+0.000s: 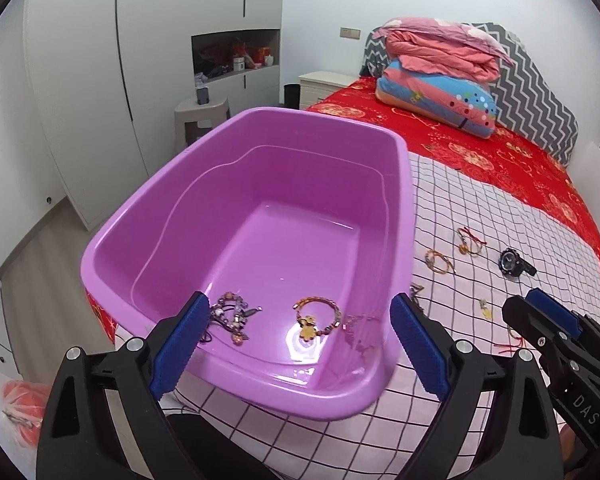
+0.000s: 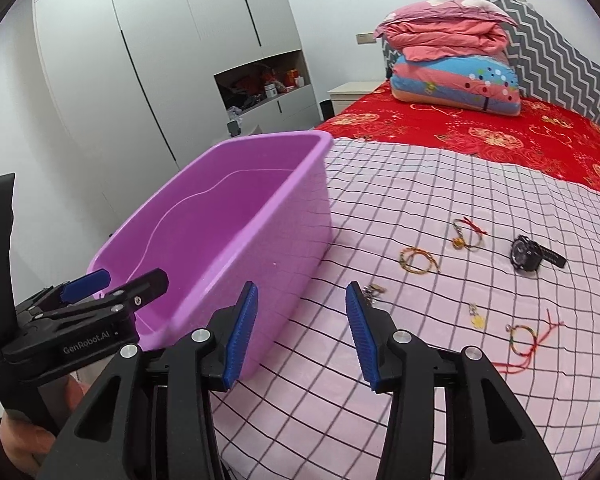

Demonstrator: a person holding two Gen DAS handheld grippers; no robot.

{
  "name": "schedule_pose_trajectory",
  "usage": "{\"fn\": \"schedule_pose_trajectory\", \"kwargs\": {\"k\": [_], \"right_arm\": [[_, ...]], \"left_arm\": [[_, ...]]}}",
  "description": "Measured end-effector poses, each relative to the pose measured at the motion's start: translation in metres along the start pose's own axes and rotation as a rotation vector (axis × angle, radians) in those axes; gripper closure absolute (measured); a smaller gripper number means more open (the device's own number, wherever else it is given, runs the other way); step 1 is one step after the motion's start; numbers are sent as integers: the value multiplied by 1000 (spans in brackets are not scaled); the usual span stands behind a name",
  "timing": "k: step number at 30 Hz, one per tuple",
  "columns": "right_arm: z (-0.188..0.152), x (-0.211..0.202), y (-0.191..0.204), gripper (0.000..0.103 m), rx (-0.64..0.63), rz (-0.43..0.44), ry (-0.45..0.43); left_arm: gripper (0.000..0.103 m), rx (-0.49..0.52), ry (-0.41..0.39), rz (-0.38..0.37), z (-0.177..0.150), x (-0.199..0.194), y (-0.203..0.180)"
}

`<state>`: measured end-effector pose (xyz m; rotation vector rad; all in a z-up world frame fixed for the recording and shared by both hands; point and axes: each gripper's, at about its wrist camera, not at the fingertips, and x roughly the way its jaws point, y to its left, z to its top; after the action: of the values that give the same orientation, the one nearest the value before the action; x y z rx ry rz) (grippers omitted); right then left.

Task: Organize jewelry
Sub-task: 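Move both tools back over the remaining jewelry on the bed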

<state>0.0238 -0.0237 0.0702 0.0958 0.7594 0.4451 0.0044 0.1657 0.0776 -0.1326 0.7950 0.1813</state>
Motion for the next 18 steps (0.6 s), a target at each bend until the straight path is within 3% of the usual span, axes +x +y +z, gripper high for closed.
{"fn": "schedule_pose_trajectory", "kwargs": {"k": [18], "right_arm": [[-67, -67, -102, 55, 148, -176, -26]], "left_arm": [[9, 120, 11, -154, -31, -16, -93]]}}
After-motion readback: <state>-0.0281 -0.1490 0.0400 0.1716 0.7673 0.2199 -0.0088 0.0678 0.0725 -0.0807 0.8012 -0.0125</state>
